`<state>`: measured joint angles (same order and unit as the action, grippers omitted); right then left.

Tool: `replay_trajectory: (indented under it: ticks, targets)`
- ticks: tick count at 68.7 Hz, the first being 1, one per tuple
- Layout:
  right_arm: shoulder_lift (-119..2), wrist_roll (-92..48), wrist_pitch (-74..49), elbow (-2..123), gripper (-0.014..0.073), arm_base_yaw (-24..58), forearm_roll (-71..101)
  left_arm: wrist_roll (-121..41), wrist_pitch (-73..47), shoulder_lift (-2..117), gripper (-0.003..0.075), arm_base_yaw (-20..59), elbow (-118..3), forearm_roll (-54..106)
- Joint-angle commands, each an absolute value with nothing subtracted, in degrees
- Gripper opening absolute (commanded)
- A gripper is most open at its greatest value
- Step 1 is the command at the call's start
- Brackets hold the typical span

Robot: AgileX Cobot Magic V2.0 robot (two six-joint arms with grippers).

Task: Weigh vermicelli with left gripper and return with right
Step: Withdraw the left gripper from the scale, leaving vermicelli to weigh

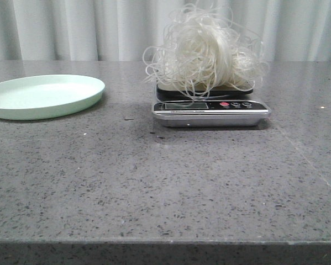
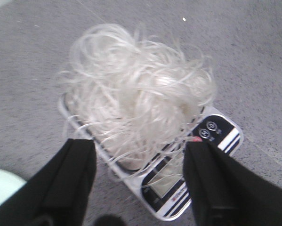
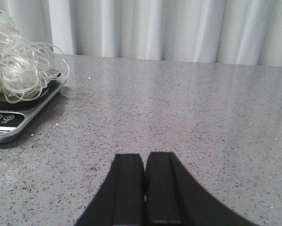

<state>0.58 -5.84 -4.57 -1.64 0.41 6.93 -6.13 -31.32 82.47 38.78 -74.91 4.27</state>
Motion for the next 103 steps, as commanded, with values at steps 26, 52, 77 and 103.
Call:
replay_trajectory:
  ticks: [26,52,77,103]
  targets:
    - [1.2,-5.76,0.3,-1.15,0.0151,0.15,6.96,-2.78,-19.2,52.59,0.0185,22.2,-52.21,5.05]
    - [1.2,-5.76,0.3,-1.15,0.0151,0.15,6.96,-2.78,-16.47,28.98,0.0135,10.84,-34.6,0.74]
    - [1.2,-5.76,3.38,3.19,0.0151,0.15,6.96,-2.78,-15.38,18.67,0.0135,10.32,-26.64,-1.96]
    - [-12.61,-5.76,-0.32,27.73,0.0151,0.5,6.96,-2.78,-14.11,18.67,0.0136,10.32,-26.64,-1.96]
